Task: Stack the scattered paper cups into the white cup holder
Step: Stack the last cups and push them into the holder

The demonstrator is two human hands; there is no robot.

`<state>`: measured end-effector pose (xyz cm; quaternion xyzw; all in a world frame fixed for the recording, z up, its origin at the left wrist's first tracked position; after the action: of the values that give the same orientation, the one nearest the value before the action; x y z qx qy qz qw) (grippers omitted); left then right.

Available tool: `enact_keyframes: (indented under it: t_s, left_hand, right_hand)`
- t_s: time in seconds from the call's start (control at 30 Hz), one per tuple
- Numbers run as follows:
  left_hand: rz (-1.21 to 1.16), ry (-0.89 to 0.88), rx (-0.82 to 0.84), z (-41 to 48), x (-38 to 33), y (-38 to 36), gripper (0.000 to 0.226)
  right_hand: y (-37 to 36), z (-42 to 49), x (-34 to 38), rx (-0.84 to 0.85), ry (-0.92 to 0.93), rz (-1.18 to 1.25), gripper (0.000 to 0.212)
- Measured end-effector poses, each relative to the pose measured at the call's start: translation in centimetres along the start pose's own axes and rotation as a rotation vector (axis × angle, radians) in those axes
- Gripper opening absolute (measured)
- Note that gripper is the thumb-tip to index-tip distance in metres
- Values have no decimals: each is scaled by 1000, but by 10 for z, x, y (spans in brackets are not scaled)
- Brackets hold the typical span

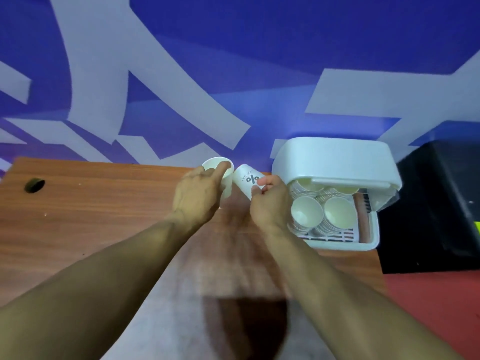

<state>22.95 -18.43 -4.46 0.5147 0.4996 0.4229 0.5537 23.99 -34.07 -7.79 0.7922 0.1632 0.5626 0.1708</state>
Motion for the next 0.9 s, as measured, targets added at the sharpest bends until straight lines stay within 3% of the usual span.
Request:
enact_keyframes:
  t_s: [0.1, 0.3, 0.5, 0.67, 0.9]
  left_hand:
    - [86, -39, -96, -16, -19, 24, 17]
    - [35, -174, -213, -36, -85, 47, 14]
    - [-2, -262, -191, -40, -152, 49, 12]
    - [9, -285, -171, -34, -193, 44, 11]
    - [7, -274, -187, -26, -207, 34, 7]
  right_hand:
    - [27, -30, 15, -78, 166, -76, 22]
    - [88, -72, 10, -175, 328, -116, 56]
    - [152, -89, -12, -282, 407, -253, 44]
    - [194, -86, -35, -314, 465, -431, 46]
    - [208, -68, -45, -267, 554, -661, 45]
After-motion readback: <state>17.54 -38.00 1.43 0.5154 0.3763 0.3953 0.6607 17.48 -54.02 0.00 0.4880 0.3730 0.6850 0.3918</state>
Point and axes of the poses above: each hand's wrist, its own z-axis towards the middle knuckle, its own y-axis out of the back of the hand, x = y × z, the point moved 4 cm from there along z, towards the middle knuckle, and after that the axes turned 14 degrees about x, right-handed, at the moved point
